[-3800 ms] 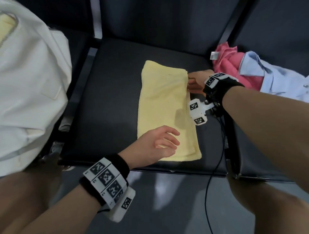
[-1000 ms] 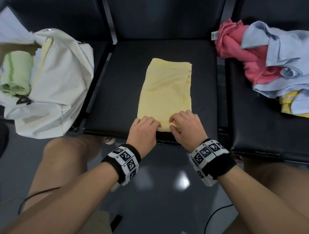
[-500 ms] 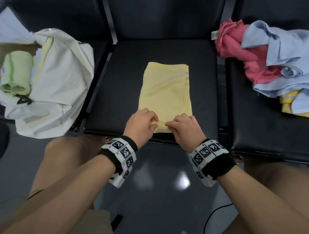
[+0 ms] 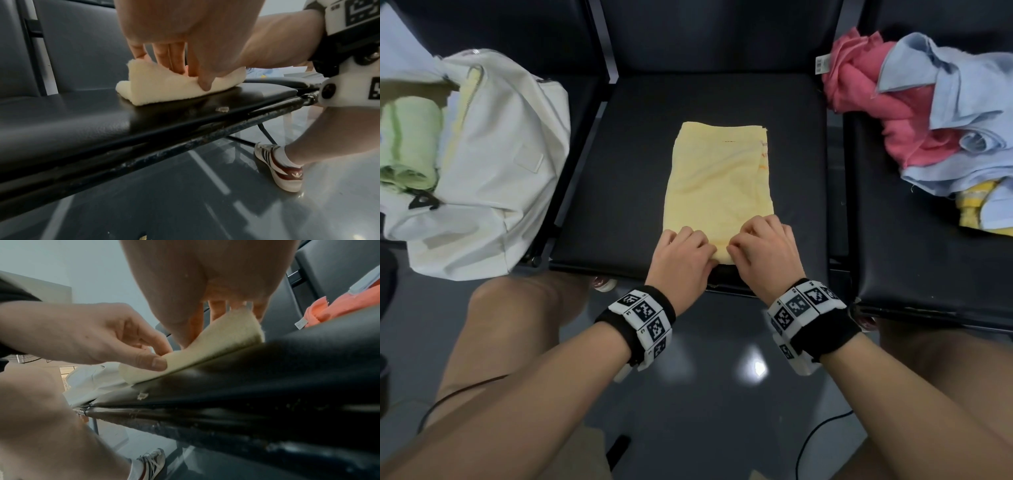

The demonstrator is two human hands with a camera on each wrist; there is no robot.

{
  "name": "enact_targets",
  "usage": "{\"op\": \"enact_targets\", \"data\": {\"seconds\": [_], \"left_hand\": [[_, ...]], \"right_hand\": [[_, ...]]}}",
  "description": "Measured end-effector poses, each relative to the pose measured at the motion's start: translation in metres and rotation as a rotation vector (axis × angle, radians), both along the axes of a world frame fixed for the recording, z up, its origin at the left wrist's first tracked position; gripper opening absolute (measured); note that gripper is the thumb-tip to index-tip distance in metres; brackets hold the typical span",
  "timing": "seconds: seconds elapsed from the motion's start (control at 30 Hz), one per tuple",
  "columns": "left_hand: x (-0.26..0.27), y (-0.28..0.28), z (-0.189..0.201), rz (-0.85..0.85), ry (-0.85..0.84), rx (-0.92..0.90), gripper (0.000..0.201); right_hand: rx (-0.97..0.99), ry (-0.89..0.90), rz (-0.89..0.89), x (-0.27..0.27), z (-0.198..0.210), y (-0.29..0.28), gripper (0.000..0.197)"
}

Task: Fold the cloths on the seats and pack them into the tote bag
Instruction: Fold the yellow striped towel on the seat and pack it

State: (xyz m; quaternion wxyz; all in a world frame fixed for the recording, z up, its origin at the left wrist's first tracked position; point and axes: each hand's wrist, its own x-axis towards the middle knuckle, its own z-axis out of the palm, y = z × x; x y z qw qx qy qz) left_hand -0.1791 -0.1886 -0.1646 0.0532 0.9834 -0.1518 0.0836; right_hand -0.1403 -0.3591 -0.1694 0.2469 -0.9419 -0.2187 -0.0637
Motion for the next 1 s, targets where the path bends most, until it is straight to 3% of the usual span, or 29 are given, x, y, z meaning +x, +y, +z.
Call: {"op": "enact_targets", "data": {"seconds": [0.1,0.27,0.4,0.47,0.53,0.6,0.7,0.8,1.0], "left_hand": [[0.001,0.002,-0.001,0.014,0.004,0.004,0.027],[0.001,0.000,-0.001,0.048,0.042,-0.028,0.012],[-0.003,0.000,0.003,0.042,0.106,-0.080,0.023],[-0.004,0.000,0.004,0.028,0.102,-0.108,0.016],[-0.006,0.000,0.003,0.018,0.106,-0.110,0.009],[-0.007,-0.002,0.004,0.023,0.121,-0.106,0.014],[-0.008,-0.006,0.011,0.090,0.169,-0.189,0.022],[-0.003,-0.007,0.016,0.114,0.254,-0.184,0.017],[0.006,-0.001,0.016,0.193,0.376,-0.194,0.019]], "right_hand": [[-0.020,0.050,0.069,0.001,0.002,-0.002,0.018],[-0.063,0.063,0.112,-0.001,0.002,-0.005,0.020],[-0.060,0.047,0.112,-0.001,0.000,-0.004,0.013],[-0.067,0.042,0.110,-0.002,-0.001,-0.003,0.013],[-0.064,0.066,0.101,-0.004,-0.002,-0.002,0.028],[-0.072,0.085,0.088,-0.003,-0.001,-0.001,0.043],[-0.070,0.172,0.077,0.000,0.006,-0.001,0.028],[-0.014,0.154,0.091,-0.001,0.009,-0.003,0.016],[-0.038,0.154,0.189,-0.002,0.007,-0.010,0.023]]}}
